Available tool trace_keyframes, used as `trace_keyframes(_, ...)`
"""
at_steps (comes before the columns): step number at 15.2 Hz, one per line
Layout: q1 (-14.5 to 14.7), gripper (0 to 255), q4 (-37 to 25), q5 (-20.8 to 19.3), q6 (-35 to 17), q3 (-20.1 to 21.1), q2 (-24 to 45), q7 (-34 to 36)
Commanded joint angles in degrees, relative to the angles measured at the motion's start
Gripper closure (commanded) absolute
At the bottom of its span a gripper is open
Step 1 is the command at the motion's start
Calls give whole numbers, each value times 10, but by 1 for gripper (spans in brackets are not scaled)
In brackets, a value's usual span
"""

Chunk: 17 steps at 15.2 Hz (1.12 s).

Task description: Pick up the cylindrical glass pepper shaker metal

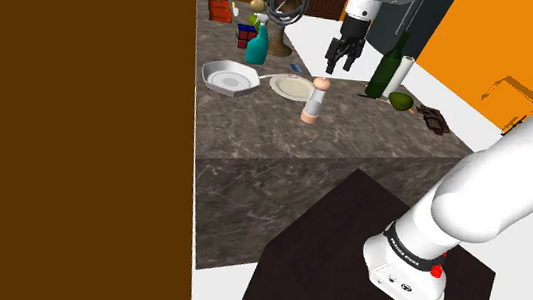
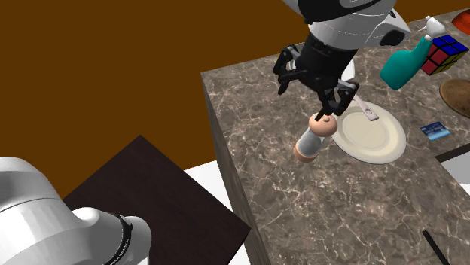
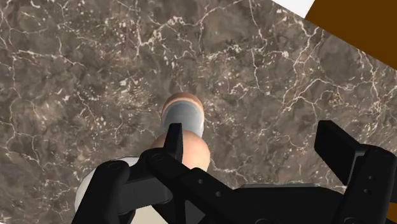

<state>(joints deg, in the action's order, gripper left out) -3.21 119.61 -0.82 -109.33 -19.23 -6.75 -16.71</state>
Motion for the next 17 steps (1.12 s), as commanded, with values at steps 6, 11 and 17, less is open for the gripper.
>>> trace_keyframes(6,-29,0,-107,71,-24,-28,164,-84)
trace_keyframes(11,-31,0,-92,78,-52,-26,178,-90)
trace_keyframes(17,-33,255,-81,84,-75,-25,191,-95)
